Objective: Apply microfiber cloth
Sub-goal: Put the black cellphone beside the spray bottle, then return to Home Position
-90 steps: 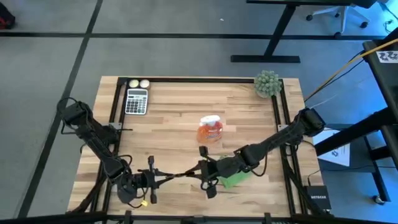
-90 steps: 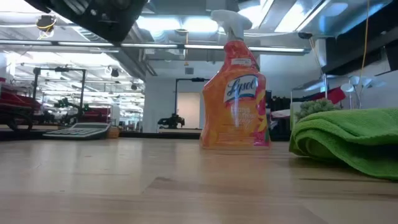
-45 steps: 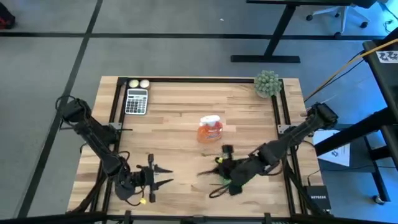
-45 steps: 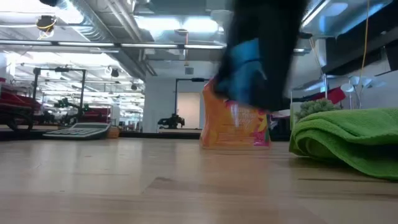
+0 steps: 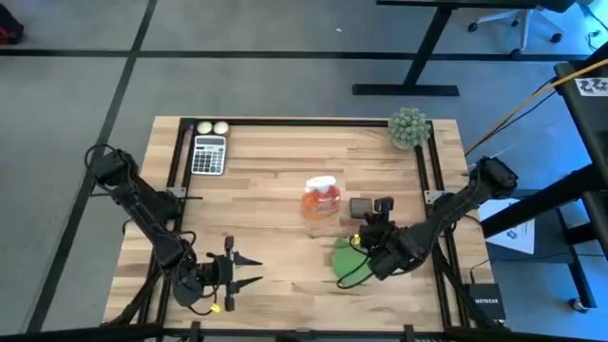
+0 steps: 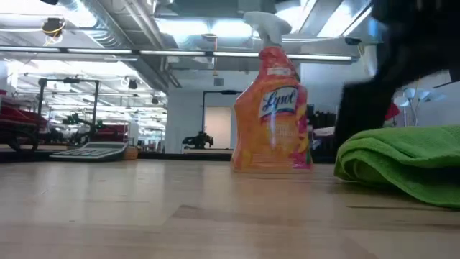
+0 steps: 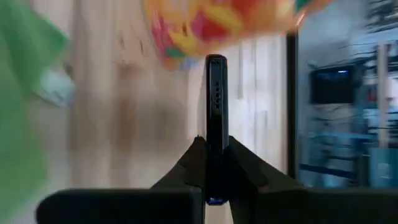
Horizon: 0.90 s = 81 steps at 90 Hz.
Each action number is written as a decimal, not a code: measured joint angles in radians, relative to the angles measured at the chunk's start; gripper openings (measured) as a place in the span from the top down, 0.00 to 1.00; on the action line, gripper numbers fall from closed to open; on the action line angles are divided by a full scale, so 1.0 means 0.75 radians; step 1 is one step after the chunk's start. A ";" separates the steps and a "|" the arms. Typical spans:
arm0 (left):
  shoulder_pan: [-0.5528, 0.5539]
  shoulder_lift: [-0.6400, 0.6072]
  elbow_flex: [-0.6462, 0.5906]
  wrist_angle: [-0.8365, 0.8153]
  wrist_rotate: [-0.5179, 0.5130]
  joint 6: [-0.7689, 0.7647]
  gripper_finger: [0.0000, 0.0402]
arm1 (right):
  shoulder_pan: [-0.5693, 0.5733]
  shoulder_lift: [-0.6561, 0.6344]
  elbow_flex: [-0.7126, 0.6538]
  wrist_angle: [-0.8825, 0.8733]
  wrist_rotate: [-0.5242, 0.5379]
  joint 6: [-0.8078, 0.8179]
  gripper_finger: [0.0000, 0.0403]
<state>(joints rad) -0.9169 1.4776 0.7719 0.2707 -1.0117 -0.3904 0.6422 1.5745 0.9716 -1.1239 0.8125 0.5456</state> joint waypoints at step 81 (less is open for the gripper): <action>0.011 0.001 0.000 -0.003 -0.001 -0.032 0.64 | 0.016 -0.068 -0.140 -0.006 -0.445 0.202 0.43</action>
<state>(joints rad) -0.9089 1.4784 0.7719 0.2682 -1.0126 -0.4141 0.6543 1.5238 0.8664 -1.1285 0.4789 0.6969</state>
